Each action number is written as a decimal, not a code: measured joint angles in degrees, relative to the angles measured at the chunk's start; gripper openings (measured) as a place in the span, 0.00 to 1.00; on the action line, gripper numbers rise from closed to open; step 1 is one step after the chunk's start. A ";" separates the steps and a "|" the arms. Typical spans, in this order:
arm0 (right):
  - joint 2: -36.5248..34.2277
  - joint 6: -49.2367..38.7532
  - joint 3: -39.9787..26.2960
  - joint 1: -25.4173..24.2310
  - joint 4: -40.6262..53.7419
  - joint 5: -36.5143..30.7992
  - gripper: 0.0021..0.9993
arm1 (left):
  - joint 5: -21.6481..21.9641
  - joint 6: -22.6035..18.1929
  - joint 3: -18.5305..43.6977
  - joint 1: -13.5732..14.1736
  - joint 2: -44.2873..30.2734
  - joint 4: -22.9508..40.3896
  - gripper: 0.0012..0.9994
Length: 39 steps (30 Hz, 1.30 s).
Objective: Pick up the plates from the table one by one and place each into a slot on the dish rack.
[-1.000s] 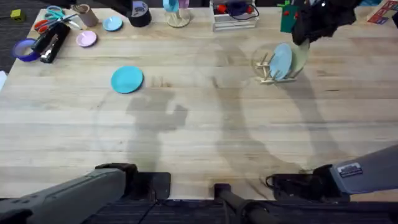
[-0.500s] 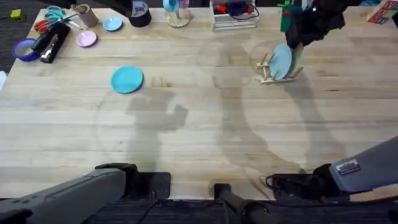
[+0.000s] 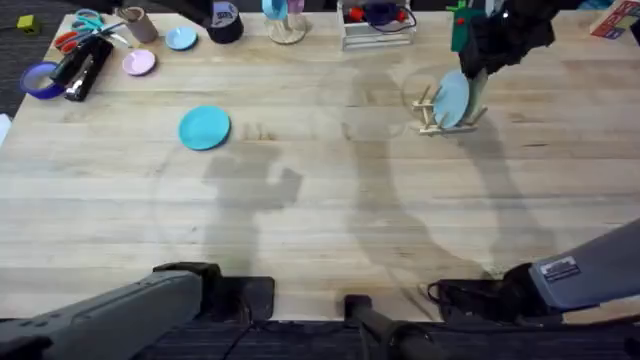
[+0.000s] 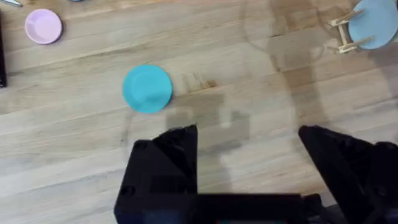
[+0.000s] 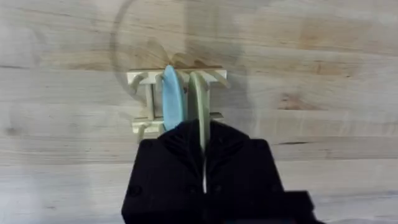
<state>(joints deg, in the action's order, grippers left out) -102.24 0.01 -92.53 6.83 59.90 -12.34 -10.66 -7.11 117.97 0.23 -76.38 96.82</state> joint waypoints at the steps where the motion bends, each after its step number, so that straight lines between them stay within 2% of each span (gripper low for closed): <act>1: 0.00 -0.02 0.00 0.00 0.00 0.00 0.03 | 0.00 0.00 0.00 0.00 0.00 0.00 0.99; 12: -0.01 0.00 0.00 0.00 -0.10 -0.03 0.12 | 0.00 0.00 0.00 0.00 0.00 0.00 0.99; 29: 0.45 0.00 -0.09 0.00 0.09 0.00 0.17 | 0.00 0.00 0.00 0.00 0.00 0.00 0.99; 33: 3.08 0.00 -0.09 0.00 0.63 0.00 0.19 | 0.00 0.00 0.00 0.00 0.00 0.00 0.99; 39: 10.63 0.00 -0.11 0.00 5.06 0.00 0.20 | 0.00 0.00 0.00 0.00 0.00 0.00 0.99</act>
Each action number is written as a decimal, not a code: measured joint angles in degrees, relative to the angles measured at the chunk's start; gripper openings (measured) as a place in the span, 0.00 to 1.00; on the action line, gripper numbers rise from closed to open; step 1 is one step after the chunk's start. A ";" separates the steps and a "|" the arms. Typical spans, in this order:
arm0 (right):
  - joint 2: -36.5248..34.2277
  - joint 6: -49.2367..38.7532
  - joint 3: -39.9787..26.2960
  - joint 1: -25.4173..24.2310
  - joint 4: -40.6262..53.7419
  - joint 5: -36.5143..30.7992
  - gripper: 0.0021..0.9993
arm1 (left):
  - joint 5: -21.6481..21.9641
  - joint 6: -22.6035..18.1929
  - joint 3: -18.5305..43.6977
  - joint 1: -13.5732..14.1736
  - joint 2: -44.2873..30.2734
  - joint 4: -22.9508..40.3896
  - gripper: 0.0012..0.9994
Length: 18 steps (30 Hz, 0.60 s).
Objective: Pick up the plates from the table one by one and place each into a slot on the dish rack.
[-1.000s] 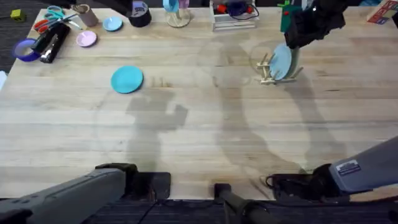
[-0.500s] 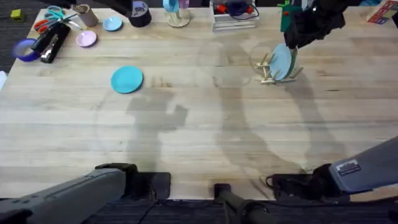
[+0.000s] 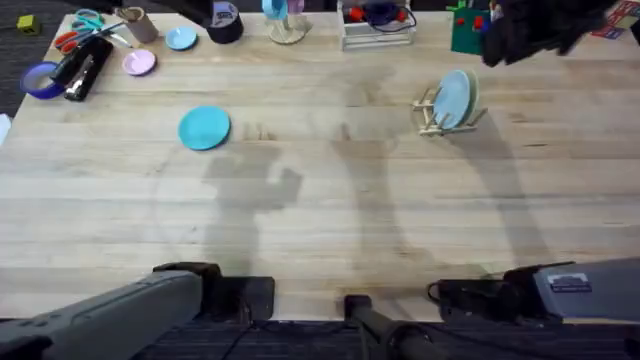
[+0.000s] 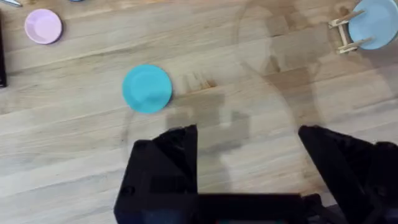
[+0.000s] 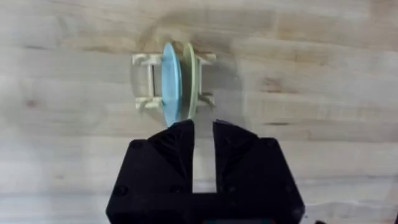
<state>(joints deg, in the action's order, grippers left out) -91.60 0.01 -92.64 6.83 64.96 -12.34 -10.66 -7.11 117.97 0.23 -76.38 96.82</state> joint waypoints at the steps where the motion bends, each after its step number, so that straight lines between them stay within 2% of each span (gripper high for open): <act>1: 1.26 0.03 0.00 0.00 0.75 0.01 0.20 | 0.00 0.00 0.00 0.00 0.00 0.00 0.99; 4: 5.19 0.28 -0.03 0.00 2.56 0.14 0.23 | 0.00 0.00 0.00 0.00 0.00 0.00 0.99; 7: 8.86 1.25 -0.14 0.00 4.66 0.20 0.33 | 0.00 0.00 0.00 0.00 0.00 0.00 0.99; 10: 12.21 1.85 -0.20 0.00 6.82 1.19 0.49 | 0.00 0.00 0.00 0.00 0.00 0.00 0.99; 14: 16.26 2.39 -0.22 0.00 9.17 3.67 0.75 | 0.00 0.00 0.00 0.00 0.00 0.00 0.99; 16: 18.00 2.60 -0.22 0.00 10.12 4.68 0.84 | 0.00 0.00 0.00 0.00 0.00 0.00 0.99; 18: 19.42 2.59 -0.22 0.00 11.16 5.17 0.89 | 0.00 0.00 0.00 0.00 0.00 0.00 0.99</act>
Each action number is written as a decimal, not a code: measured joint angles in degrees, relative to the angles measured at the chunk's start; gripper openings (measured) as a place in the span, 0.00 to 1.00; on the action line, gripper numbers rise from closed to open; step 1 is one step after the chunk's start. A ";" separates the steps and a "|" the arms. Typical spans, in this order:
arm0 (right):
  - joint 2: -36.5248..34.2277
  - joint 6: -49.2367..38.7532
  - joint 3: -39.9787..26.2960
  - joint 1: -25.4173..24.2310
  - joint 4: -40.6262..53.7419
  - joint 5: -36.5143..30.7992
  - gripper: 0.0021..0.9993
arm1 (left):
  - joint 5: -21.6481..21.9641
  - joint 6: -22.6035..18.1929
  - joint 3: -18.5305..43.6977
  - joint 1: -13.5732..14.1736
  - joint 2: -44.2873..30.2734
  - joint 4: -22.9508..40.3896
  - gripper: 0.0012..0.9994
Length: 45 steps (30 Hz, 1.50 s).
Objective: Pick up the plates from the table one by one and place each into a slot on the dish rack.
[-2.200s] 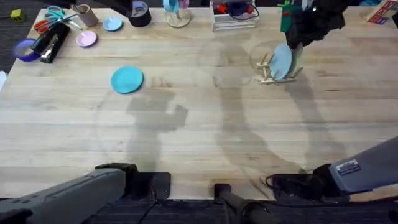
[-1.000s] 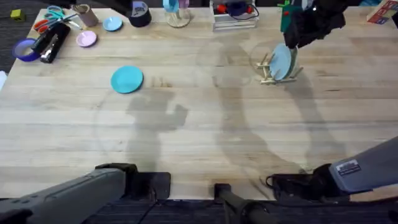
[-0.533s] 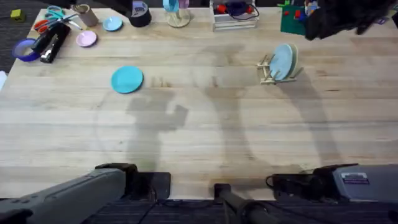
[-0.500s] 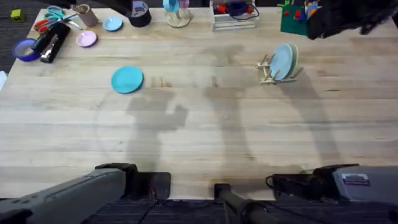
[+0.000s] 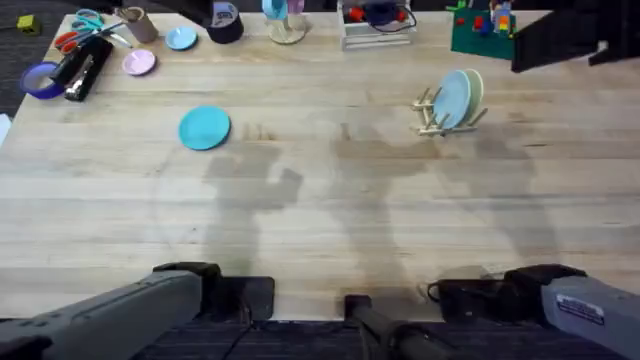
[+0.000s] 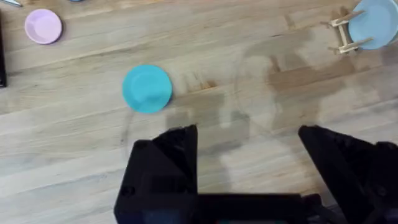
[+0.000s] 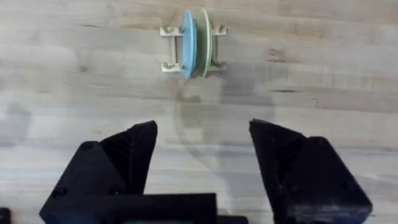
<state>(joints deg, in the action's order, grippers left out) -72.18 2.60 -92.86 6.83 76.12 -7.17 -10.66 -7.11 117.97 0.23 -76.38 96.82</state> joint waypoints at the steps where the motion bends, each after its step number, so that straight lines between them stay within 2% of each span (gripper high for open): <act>1: 0.58 0.03 0.00 0.00 0.48 0.18 0.91 | 0.00 0.00 0.00 0.00 0.00 0.00 0.99; 8: 3.96 0.03 0.00 0.00 2.09 0.84 0.94 | 0.00 0.00 0.00 0.00 0.00 0.00 0.99; 12: 5.01 0.18 0.00 0.00 2.29 2.88 0.99 | 0.00 0.00 0.00 0.00 0.00 0.00 0.99; 17: 5.20 0.18 0.00 0.00 2.34 6.92 1.00 | 0.00 0.00 0.00 0.00 0.00 0.00 0.99; 25: 5.18 0.18 0.00 0.00 2.22 8.95 1.00 | -0.02 0.02 0.00 0.00 0.00 0.00 0.99; 26: 5.19 0.17 0.00 0.00 2.05 8.98 1.00 | -0.04 0.21 0.00 0.00 0.00 0.00 0.92; 31: 5.18 0.16 0.00 0.00 0.43 9.19 0.99 | -0.02 0.02 0.00 0.00 0.00 0.00 0.14; 32: 5.20 0.16 0.00 0.00 0.11 9.21 0.99 | -0.01 -0.16 0.00 0.00 0.00 0.00 0.07; 40: 5.20 0.18 -0.01 0.00 -5.88 9.61 0.99 | -0.05 -0.20 0.01 -0.09 -0.48 0.00 0.04; 42: 5.20 0.16 0.00 0.00 -7.13 9.61 0.99 | -0.44 -0.24 0.02 -0.70 -1.22 0.00 0.04; 45: 5.20 0.16 0.00 0.00 -8.26 9.61 0.99 | -2.87 -1.52 0.04 -3.22 -3.16 0.00 0.04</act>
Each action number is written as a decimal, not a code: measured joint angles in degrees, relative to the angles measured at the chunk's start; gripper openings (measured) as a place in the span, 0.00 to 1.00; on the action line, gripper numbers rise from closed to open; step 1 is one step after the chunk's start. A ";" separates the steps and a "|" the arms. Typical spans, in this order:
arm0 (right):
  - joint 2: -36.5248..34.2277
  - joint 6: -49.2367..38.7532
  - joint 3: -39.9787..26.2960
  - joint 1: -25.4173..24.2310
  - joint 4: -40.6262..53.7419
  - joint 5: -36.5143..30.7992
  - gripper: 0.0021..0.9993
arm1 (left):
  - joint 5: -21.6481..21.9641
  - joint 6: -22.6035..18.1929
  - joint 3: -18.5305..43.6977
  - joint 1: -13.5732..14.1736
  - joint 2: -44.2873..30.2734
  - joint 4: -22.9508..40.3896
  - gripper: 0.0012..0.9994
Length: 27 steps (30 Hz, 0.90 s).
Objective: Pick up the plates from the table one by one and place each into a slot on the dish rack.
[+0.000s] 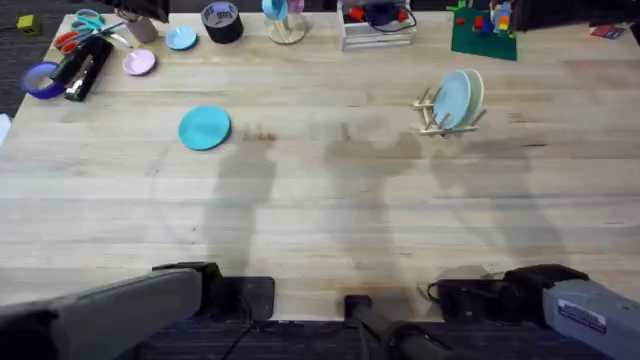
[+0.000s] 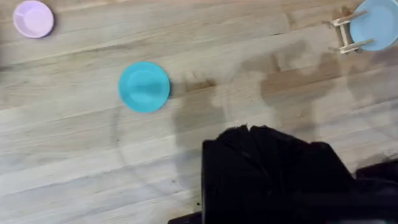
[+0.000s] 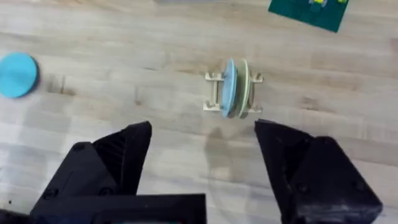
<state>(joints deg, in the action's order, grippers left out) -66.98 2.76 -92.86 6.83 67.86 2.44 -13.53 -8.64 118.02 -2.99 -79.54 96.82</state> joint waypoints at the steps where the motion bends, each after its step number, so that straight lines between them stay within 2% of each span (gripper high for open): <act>1: 0.00 0.00 0.00 0.00 -0.42 0.00 0.99 | -0.89 -0.50 0.00 -0.91 -0.56 0.01 0.04; 7: 0.00 0.00 0.00 0.00 -2.62 0.00 0.99 | -6.52 -4.18 -1.14 -8.97 -3.32 0.02 0.04; 13: 0.00 0.00 -0.02 0.00 -4.19 0.00 1.00 | -10.19 -7.75 -9.02 -15.35 -3.44 -0.18 0.04; 21: -1.13 0.00 -0.03 0.00 -6.34 0.00 1.00 | -12.02 -9.09 -25.59 -22.43 -4.88 -12.06 0.04; 27: -3.78 0.02 -0.04 0.00 -8.85 0.20 0.99 | -13.67 -9.26 -33.06 -25.36 -7.24 -18.22 0.04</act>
<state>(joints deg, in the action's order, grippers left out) -70.76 2.79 -92.90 6.83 59.01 2.64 -27.19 -17.90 84.96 -28.35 -86.78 78.60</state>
